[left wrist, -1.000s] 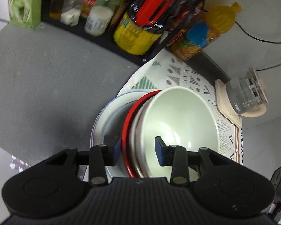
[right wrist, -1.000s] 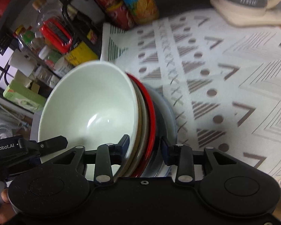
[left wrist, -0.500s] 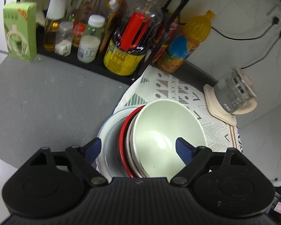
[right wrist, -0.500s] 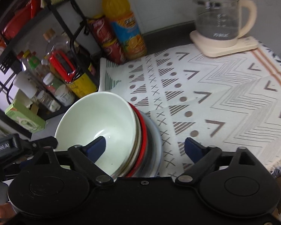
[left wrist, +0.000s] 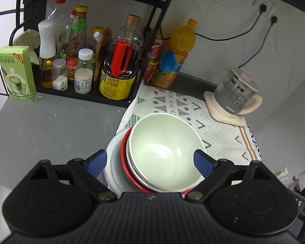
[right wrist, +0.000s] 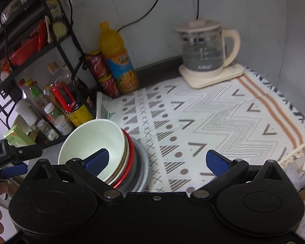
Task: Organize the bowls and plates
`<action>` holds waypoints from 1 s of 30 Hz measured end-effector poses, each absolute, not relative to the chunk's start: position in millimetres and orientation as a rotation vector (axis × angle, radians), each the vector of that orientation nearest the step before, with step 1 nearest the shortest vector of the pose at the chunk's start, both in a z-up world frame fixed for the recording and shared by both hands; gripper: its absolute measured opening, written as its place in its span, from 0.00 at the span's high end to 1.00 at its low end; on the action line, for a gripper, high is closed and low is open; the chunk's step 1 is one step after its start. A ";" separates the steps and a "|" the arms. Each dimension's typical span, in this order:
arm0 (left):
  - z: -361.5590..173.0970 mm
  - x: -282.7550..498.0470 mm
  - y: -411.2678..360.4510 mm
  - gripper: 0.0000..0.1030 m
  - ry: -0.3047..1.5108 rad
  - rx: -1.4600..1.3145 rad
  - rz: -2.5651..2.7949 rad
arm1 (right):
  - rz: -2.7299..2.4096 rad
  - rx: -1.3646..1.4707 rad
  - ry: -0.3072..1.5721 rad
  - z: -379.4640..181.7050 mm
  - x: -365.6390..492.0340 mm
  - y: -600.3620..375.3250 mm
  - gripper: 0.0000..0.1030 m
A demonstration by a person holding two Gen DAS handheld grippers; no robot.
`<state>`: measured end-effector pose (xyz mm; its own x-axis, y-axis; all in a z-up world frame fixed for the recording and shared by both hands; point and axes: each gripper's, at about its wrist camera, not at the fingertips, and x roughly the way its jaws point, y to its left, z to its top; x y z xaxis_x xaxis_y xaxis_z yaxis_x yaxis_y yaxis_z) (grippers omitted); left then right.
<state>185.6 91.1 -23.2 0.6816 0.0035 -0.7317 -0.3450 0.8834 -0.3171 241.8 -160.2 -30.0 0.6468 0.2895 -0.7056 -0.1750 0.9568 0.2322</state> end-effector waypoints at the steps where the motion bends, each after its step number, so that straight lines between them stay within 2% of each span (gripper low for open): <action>1: -21.5 181.4 88.0 0.12 0.806 -0.456 0.206 | 0.260 0.144 0.814 -27.0 237.1 -164.6 0.00; 7: -10.4 150.1 65.6 0.11 0.812 -0.425 0.196 | 0.252 0.130 0.759 -7.3 202.2 -189.2 0.00; 15: 5.1 104.0 38.7 0.00 0.782 -0.363 0.181 | 0.234 0.128 0.717 6.7 155.9 -208.6 0.00; 30: 20.7 33.8 7.7 0.00 0.746 -0.284 0.168 | 0.205 0.055 0.680 20.6 85.9 -223.4 0.00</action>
